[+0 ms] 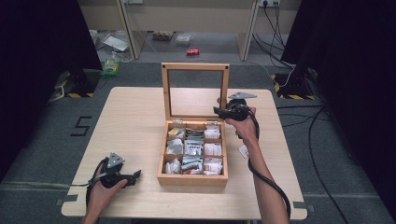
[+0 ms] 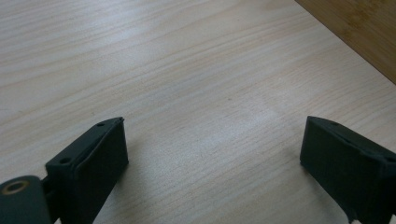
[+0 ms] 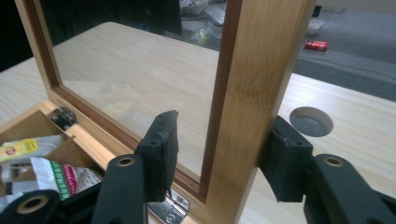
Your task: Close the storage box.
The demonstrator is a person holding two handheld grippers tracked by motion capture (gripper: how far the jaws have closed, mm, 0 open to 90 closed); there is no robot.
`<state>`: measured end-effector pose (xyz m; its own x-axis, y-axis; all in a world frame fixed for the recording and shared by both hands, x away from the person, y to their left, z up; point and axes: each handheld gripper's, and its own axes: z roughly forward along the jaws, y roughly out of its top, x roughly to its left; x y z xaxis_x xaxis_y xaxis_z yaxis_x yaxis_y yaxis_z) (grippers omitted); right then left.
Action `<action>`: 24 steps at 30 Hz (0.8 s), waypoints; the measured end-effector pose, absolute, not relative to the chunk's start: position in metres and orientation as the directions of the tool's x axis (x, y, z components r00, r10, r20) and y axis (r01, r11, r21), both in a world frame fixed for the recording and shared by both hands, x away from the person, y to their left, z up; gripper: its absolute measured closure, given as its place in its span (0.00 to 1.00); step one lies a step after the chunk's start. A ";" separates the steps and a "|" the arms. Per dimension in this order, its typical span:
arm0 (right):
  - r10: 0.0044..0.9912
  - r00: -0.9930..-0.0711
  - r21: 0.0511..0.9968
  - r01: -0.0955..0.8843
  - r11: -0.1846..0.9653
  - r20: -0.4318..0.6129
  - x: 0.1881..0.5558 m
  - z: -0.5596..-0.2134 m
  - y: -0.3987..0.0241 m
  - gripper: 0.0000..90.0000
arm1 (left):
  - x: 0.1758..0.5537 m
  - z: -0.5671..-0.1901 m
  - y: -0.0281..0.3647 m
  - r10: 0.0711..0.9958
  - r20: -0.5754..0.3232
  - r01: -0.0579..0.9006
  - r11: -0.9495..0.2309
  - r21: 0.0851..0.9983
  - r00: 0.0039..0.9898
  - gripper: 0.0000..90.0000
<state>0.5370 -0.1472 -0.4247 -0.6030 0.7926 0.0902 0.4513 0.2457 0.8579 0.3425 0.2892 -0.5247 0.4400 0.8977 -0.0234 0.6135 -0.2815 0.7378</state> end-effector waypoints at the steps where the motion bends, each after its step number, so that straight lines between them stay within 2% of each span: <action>1: 0.791 -0.605 0.859 0.449 0.248 0.088 0.537 -0.425 -0.148 0.60 | 0.343 -0.525 0.289 0.898 -0.023 0.613 -0.281 0.738 0.440 0.08; 8: 0.785 -0.618 0.871 0.402 0.282 0.031 0.532 -0.425 -0.150 0.63 | 0.343 -0.525 0.289 0.898 -0.023 0.613 -0.282 0.738 0.440 0.08; 24: 0.770 -0.638 0.885 0.358 0.298 -0.001 0.515 -0.421 -0.154 0.67 | 0.343 -0.525 0.289 0.898 -0.024 0.613 -0.281 0.738 0.440 0.08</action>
